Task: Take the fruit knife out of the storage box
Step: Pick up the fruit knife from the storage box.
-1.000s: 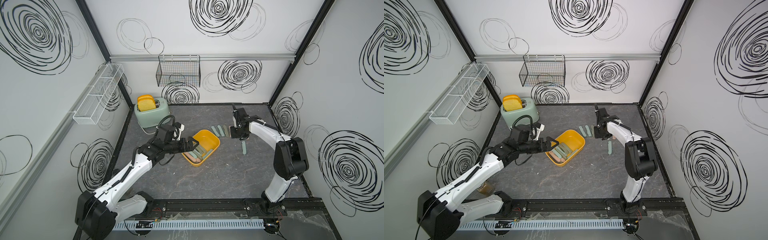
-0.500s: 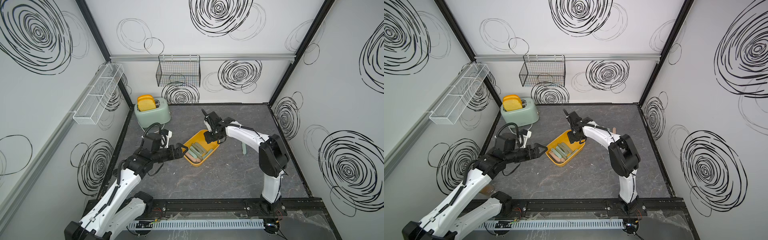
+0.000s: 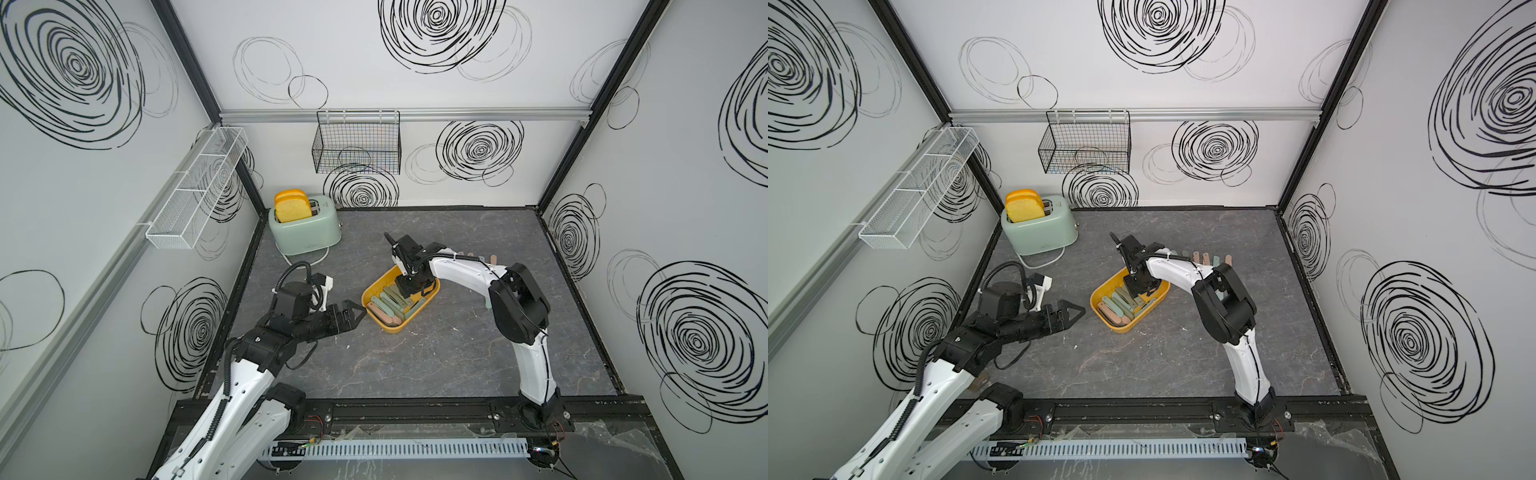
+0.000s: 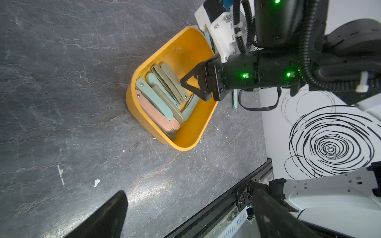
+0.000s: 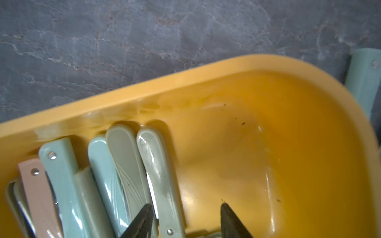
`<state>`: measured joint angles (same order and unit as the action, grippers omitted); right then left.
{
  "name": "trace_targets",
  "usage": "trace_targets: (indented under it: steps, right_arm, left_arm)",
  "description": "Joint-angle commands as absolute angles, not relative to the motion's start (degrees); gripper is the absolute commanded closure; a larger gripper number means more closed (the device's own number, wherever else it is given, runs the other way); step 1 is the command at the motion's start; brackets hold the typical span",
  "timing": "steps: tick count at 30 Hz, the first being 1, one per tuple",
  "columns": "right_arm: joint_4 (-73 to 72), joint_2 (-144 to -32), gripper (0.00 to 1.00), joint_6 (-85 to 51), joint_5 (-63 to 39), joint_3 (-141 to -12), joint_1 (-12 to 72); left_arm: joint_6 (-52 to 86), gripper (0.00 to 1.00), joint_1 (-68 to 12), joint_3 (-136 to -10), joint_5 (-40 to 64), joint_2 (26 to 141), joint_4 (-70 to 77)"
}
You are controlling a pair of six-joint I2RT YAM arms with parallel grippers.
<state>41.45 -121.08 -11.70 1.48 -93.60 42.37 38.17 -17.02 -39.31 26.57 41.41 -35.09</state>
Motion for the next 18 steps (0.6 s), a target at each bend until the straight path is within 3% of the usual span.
trace_targets:
  steps: [1, 18]
  right_arm:
    - [42.69, -122.63, 0.45, -9.95, 1.72, -95.47, 42.89]
    - [43.09, -127.54, 0.5, -8.23, 2.2, -96.5, 43.29]
  left_arm:
    - [38.85, 0.02, -16.35, -38.49, 26.63, 41.04, -34.2]
    - [38.58, 0.02, -15.15, -36.94, 27.55, 41.4, -33.78]
